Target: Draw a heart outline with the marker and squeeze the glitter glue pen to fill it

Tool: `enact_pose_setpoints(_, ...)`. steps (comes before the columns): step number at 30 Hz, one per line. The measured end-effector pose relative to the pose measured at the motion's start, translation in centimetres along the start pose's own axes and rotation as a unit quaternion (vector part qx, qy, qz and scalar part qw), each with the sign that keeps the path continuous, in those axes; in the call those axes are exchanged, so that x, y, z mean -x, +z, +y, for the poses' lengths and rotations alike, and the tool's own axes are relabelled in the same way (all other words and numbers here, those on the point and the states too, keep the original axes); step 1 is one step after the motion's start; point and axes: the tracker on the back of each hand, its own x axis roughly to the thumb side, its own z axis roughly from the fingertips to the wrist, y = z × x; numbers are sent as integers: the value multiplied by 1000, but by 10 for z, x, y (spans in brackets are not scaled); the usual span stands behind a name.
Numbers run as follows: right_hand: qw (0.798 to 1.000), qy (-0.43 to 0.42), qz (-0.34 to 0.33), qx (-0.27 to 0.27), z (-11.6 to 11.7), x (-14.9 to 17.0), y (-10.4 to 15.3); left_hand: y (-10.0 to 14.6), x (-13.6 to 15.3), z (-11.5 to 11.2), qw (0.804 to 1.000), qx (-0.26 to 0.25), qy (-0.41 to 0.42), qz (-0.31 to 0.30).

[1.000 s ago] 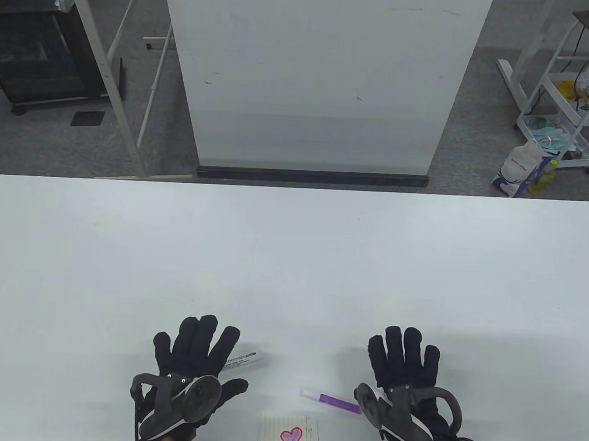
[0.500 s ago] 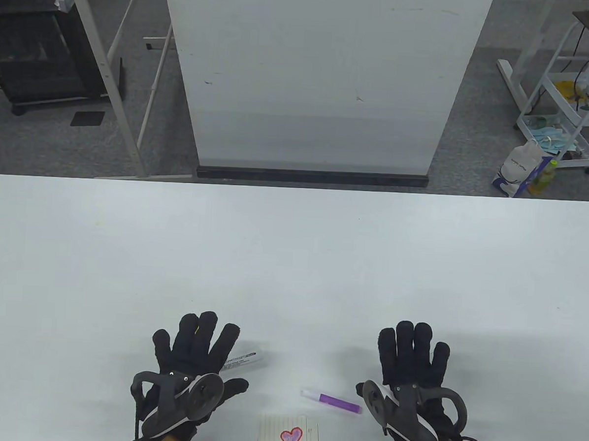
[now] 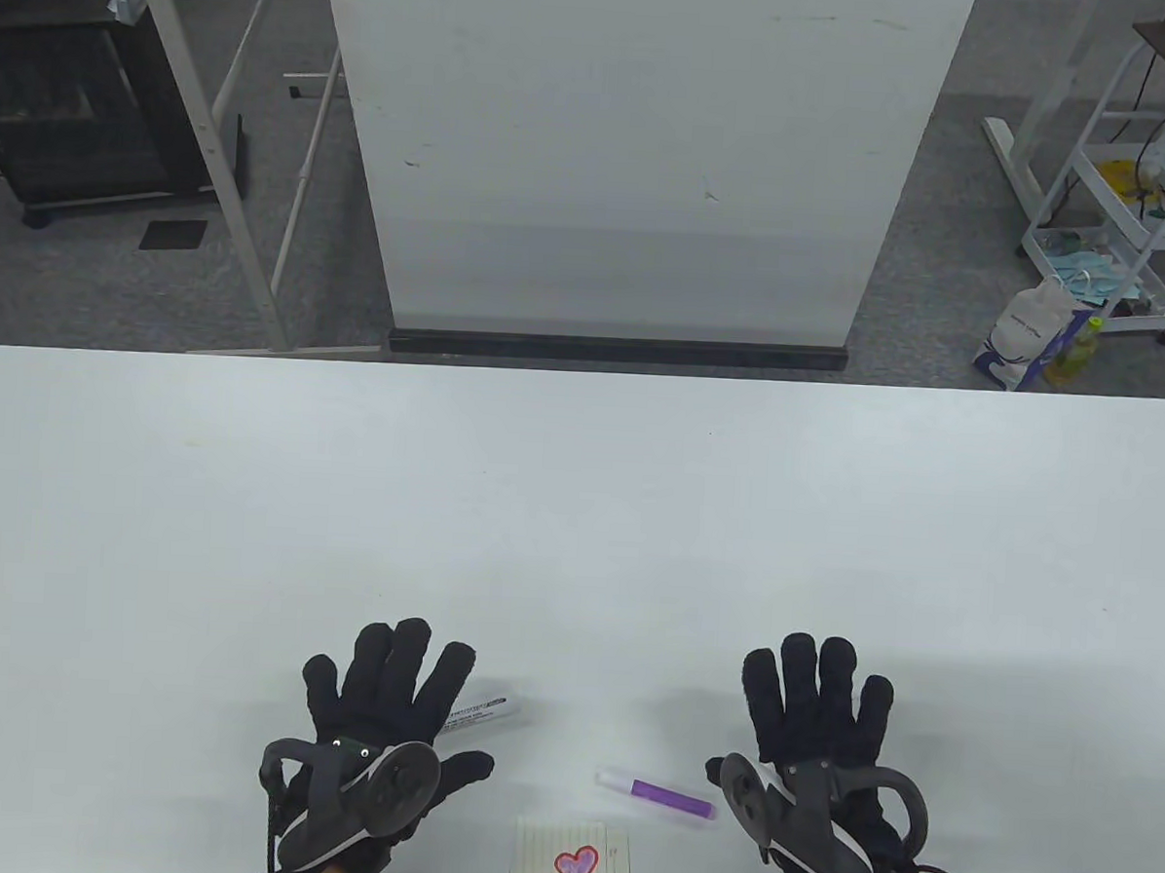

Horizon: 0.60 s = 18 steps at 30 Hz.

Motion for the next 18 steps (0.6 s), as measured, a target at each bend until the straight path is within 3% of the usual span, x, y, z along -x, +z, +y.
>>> enact_pose_setpoints(18, 1000, -17, -4, -24, 2, 1, 0, 0, -5, -2, 1000, 10, -1, -9)
